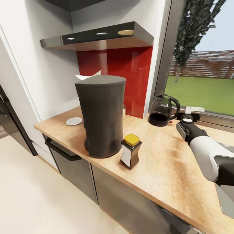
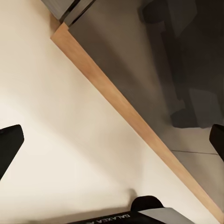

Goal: Set up a coffee station on the kitchen countertop: keep the coffee maker on the countertop, move the bottle of coffee from the kitchen shelf to the counter next to the coffee maker, place a paper coffee filter on top of the coffee maker, put the saucer next to the coffee maker with the coffee cup on the saucer, and place the electric kettle next to the coffee maker.

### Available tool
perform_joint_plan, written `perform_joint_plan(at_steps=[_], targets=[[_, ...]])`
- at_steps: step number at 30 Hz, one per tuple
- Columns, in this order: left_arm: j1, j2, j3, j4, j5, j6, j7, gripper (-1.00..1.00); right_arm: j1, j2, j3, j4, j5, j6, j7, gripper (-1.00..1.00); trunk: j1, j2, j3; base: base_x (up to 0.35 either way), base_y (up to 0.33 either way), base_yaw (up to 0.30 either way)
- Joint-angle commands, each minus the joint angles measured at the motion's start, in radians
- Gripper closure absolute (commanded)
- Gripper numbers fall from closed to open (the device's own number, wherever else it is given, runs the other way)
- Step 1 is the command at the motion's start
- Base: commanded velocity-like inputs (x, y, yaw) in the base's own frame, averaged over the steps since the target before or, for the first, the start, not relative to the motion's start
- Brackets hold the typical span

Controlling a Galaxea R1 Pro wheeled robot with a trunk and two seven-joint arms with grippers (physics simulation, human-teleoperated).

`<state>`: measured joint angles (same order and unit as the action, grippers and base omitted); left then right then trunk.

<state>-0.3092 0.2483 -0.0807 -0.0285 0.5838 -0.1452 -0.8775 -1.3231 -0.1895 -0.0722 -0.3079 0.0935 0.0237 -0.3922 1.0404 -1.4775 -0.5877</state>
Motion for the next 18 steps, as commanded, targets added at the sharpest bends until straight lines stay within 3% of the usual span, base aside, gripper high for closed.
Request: perform_joint_plan(at_steps=[1,18], targets=[[-0.001,0.000,-0.008,0.001,0.005,-0.007,-0.002,-1.00,-0.001,0.001,-0.007,0.000,0.010,0.002,0.002,-1.00,0.000,-0.001,-0.002,0.000,0.000,0.000],[-0.001,0.000,-0.008,0.001,0.005,-0.007,-0.002,-1.00,-0.001,0.000,-0.007,0.000,0.010,0.002,0.006,-1.00,0.000,-0.001,-0.013,0.000,0.000,0.000]])
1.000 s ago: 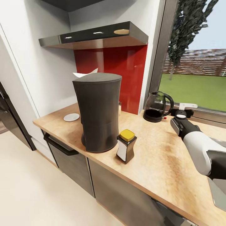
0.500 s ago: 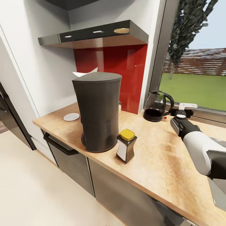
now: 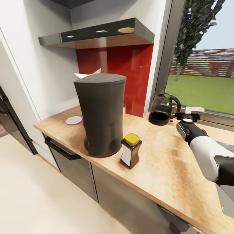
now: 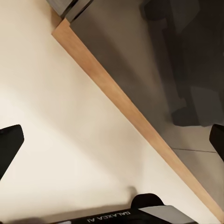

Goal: Set up a coffee station on the kitchen countertop: keep the coffee maker on the countertop, move the bottle of coffee from the kitchen shelf to the counter next to the coffee maker, place a paper coffee filter on top of the coffee maker, put the saucer next to the coffee maker with the coffee cup on the saucer, and place the electric kettle next to the coffee maker.

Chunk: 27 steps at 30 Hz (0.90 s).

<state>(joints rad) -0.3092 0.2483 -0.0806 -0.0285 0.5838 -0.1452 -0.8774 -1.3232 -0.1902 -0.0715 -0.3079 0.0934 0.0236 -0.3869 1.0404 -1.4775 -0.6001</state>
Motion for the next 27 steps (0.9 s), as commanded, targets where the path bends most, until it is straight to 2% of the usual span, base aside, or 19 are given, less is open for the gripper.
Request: perform_joint_plan(at_steps=[1,27], targets=[[-0.001,0.000,-0.008,0.001,0.005,-0.007,-0.002,-1.00,0.000,0.001,-0.007,0.000,0.010,0.003,0.000,-1.00,0.000,-0.001,-0.002,0.000,0.000,0.000],[-0.001,0.000,-0.008,0.001,0.005,-0.007,-0.001,-1.00,0.001,0.002,-0.007,0.000,0.009,0.003,0.001,-1.00,0.000,-0.001,-0.019,0.000,0.000,0.000]])
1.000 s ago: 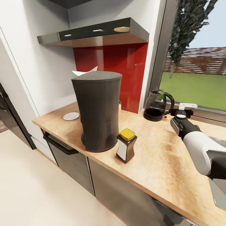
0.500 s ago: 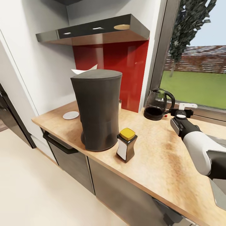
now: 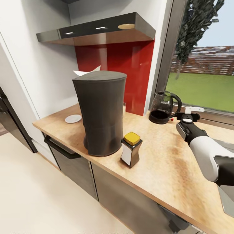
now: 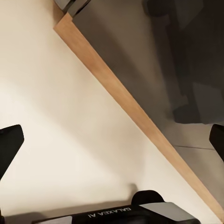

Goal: Set up a coffee station on the kitchen countertop: keep the coffee maker on the countertop, move the bottle of coffee from the kitchen shelf to the counter next to the coffee maker, place a paper coffee filter on top of the coffee maker, put the saucer next to the coffee maker with the coffee cup on the saucer, and place the electric kettle next to the coffee maker.

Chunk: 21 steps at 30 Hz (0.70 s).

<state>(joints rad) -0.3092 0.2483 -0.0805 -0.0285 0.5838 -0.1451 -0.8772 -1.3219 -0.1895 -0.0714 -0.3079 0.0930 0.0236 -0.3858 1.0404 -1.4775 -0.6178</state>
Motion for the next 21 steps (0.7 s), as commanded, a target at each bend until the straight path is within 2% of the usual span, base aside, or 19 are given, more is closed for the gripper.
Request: perform_joint_plan(at_steps=[1,21], targets=[[-0.001,0.000,-0.008,0.001,0.005,-0.007,-0.001,-1.00,-0.001,0.001,-0.007,0.000,0.010,0.003,0.000,-1.00,0.000,-0.001,-0.002,0.000,0.000,0.000],[-0.001,0.000,-0.008,0.001,0.005,-0.007,0.000,-1.00,0.000,0.001,-0.008,0.000,0.010,0.002,0.001,-1.00,0.000,-0.001,-0.004,0.055,0.000,0.000]])
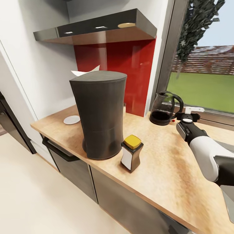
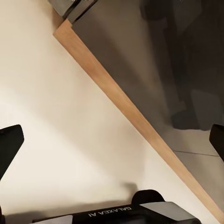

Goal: Set up a coffee station on the kitchen countertop: keep the coffee maker on the countertop, move the bottle of coffee from the kitchen shelf to the counter next to the coffee maker, place a paper coffee filter on top of the coffee maker, put the saucer next to the coffee maker with the coffee cup on the saucer, and place the electric kettle next to the coffee maker.

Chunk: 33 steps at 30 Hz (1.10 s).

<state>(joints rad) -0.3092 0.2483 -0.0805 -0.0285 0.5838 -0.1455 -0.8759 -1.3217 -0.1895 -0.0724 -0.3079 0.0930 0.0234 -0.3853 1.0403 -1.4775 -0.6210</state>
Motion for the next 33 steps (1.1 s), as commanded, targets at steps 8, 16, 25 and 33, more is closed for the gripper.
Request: perform_joint_plan(at_steps=[8,16,25,33], targets=[[-0.001,0.000,-0.008,0.001,0.005,-0.007,-0.002,-1.00,-0.001,0.000,-0.007,0.000,0.010,0.003,0.000,-1.00,0.000,0.000,-0.001,0.008,0.000,0.000],[-0.001,0.000,-0.008,0.001,0.005,-0.006,-0.002,-1.00,-0.001,-0.001,-0.007,0.000,0.010,0.003,0.000,-1.00,0.000,0.000,-0.001,0.003,-0.002,0.000],[-0.001,0.000,-0.007,0.001,0.005,-0.007,-0.003,-1.00,-0.001,-0.001,-0.007,0.000,0.010,0.001,0.000,-1.00,0.000,0.000,-0.001,0.033,-0.024,0.000],[-0.001,0.000,-0.007,0.001,0.005,-0.007,-0.003,-1.00,-0.001,-0.001,-0.007,0.000,0.010,0.001,0.000,-1.00,0.000,0.000,-0.001,0.031,-0.002,0.000]])
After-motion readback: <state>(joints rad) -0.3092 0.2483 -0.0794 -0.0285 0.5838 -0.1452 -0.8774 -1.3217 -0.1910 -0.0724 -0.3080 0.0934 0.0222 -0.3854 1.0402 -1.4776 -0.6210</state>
